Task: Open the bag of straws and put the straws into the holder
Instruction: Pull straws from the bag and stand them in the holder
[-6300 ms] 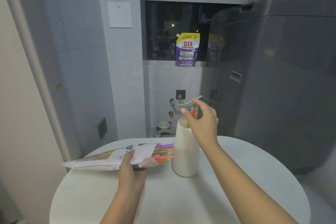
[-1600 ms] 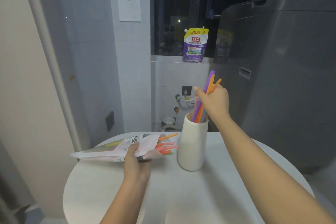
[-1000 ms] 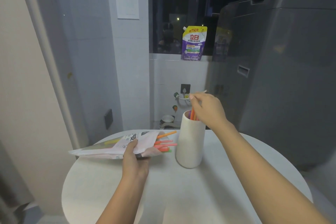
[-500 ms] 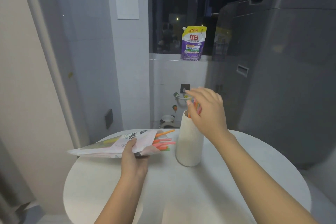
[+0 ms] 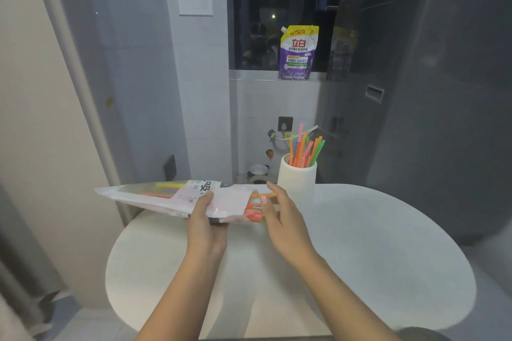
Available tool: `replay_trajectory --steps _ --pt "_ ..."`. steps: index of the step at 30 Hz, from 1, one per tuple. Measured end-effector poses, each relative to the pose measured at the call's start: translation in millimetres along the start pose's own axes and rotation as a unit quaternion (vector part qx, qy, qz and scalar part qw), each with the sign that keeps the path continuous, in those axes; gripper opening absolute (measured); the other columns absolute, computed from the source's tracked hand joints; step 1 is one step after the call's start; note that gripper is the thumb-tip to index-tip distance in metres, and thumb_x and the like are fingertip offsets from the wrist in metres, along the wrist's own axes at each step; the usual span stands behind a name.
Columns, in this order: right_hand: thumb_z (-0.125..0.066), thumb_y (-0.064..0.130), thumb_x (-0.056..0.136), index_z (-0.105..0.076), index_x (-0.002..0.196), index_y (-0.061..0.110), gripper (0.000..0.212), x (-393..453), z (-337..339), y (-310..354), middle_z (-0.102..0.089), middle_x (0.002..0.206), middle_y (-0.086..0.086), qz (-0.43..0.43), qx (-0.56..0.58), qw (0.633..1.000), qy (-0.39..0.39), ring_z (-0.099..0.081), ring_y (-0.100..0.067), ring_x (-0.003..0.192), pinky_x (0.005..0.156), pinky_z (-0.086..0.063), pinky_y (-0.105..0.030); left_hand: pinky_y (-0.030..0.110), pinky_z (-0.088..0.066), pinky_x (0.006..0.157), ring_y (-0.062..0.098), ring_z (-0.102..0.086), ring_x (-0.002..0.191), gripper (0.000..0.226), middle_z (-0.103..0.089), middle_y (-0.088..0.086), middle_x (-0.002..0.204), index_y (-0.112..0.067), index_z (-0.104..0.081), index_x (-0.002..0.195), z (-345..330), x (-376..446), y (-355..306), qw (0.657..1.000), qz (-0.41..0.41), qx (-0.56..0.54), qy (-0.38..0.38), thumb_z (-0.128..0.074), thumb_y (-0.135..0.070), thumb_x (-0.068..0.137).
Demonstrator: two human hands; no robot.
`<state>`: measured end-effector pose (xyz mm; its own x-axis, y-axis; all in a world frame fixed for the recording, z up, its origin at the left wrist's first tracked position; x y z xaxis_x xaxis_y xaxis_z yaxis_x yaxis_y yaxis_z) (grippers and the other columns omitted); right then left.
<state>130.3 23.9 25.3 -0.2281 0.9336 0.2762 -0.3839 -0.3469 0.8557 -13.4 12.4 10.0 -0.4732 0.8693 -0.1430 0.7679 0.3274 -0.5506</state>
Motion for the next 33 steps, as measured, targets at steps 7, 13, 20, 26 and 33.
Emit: replay_trajectory --steps 7,13,20,26,33 --pt "-0.041 0.049 0.089 -0.045 0.116 0.026 0.036 -8 -16 8 -0.062 0.099 -0.002 0.000 0.087 0.990 -0.108 -0.063 -0.019 0.088 0.075 -0.051 -0.032 0.033 -0.049 0.076 0.025 -0.057 0.107 0.048 -0.056 0.011 0.120 -0.005 -0.040 0.140 -2 -2 2 0.999 -0.029 0.022 -0.006 -0.050 -0.009 0.093" --pt "-0.050 0.020 0.094 -0.054 0.084 0.014 0.012 -7 -12 6 -0.056 0.093 -0.003 -0.006 0.070 0.982 -0.177 -0.055 -0.007 0.079 0.068 -0.040 -0.006 0.020 -0.052 0.055 0.019 -0.061 0.093 0.049 -0.056 0.009 0.117 -0.007 -0.040 0.140 0 -1 3 0.999 -0.026 -0.012 -0.025 -0.051 -0.006 0.092" --pt "-0.053 0.026 0.093 -0.059 0.087 0.017 0.012 2 24 -3 -0.064 0.088 -0.002 -0.037 0.143 0.965 -0.216 -0.059 -0.019 0.080 0.070 -0.049 -0.026 0.018 -0.050 0.049 0.020 -0.060 0.095 0.050 -0.057 0.009 0.124 -0.008 -0.038 0.141 9 9 -5 0.995 -0.028 -0.063 -0.069 -0.050 -0.002 0.092" --pt "-0.057 0.044 0.087 -0.058 0.101 0.012 0.036 -2 17 -8 -0.059 0.080 -0.003 -0.125 0.314 0.923 -0.184 -0.055 -0.004 0.056 0.048 -0.045 -0.016 0.024 -0.055 0.062 0.021 -0.061 0.103 0.049 -0.056 0.012 0.136 -0.008 -0.042 0.138 9 7 -4 0.994 -0.031 -0.056 -0.090 -0.053 -0.001 0.091" --pt "-0.066 0.043 0.074 -0.062 0.110 0.025 0.041 -5 -17 6 -0.067 0.105 0.001 -0.175 0.471 0.857 -0.111 -0.063 -0.012 0.097 0.077 -0.049 -0.026 0.019 -0.051 0.053 0.020 -0.060 0.099 0.050 -0.057 0.010 0.123 -0.007 -0.039 0.140 5 4 1 0.997 -0.025 -0.053 -0.055 -0.049 -0.002 0.092"
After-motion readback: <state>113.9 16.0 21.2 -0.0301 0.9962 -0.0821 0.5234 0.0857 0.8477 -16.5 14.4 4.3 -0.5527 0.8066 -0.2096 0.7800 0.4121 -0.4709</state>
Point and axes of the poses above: each hand's wrist, its own x-axis towards the middle knuckle, its own z-axis out of the back of the hand, y = z × x, the point moved 3 cm from there along x, towards the middle knuckle
